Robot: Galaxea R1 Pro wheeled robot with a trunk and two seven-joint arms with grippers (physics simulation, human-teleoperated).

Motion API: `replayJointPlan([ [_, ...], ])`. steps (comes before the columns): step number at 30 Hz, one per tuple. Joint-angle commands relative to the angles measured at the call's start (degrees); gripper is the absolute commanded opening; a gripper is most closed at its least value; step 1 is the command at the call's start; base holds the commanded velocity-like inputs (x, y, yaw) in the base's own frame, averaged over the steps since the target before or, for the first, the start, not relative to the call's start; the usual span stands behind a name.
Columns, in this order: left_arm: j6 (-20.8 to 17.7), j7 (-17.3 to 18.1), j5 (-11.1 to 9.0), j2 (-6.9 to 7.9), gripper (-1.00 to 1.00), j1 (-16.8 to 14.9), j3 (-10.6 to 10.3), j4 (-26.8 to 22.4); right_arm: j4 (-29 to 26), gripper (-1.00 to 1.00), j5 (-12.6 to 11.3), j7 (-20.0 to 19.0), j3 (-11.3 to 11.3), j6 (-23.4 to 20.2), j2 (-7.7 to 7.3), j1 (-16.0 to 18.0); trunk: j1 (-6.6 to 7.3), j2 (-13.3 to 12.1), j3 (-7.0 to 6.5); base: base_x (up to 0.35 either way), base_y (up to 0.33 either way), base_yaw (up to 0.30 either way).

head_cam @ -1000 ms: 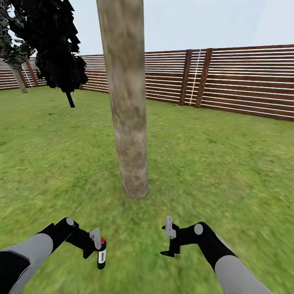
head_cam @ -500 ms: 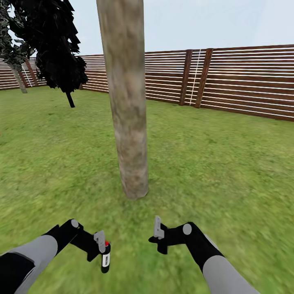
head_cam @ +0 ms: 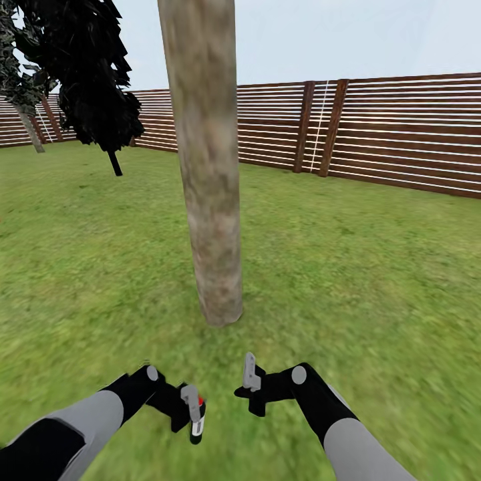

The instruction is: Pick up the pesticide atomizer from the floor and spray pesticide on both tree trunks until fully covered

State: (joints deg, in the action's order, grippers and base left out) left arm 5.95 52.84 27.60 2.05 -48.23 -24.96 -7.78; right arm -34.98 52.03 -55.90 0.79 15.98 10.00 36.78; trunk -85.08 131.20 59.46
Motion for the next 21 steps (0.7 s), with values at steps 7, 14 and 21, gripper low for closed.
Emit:
replayJointPlan([
  [7,5.09,-0.63,-0.25,-2.06,-1.00,0.71,0.17,0.04,0.00,-1.00,0.00,0.00,0.00,0.00,0.00,-0.04,0.00,0.00,0.00,0.000,0.000,0.000],
  [14,6.03,-0.80,-0.42,-4.39,-1.00,0.69,0.25,-0.04,0.00,-1.00,0.00,0.00,0.00,0.00,0.00,-0.04,0.00,0.00,0.00,0.000,0.000,0.000],
  [21,7.35,-0.81,-0.66,-4.78,-1.00,0.69,0.75,-0.04,0.00,-1.00,0.00,0.00,0.00,-0.01,0.00,-0.01,0.00,0.00,0.00,0.000,0.000,0.000],
])
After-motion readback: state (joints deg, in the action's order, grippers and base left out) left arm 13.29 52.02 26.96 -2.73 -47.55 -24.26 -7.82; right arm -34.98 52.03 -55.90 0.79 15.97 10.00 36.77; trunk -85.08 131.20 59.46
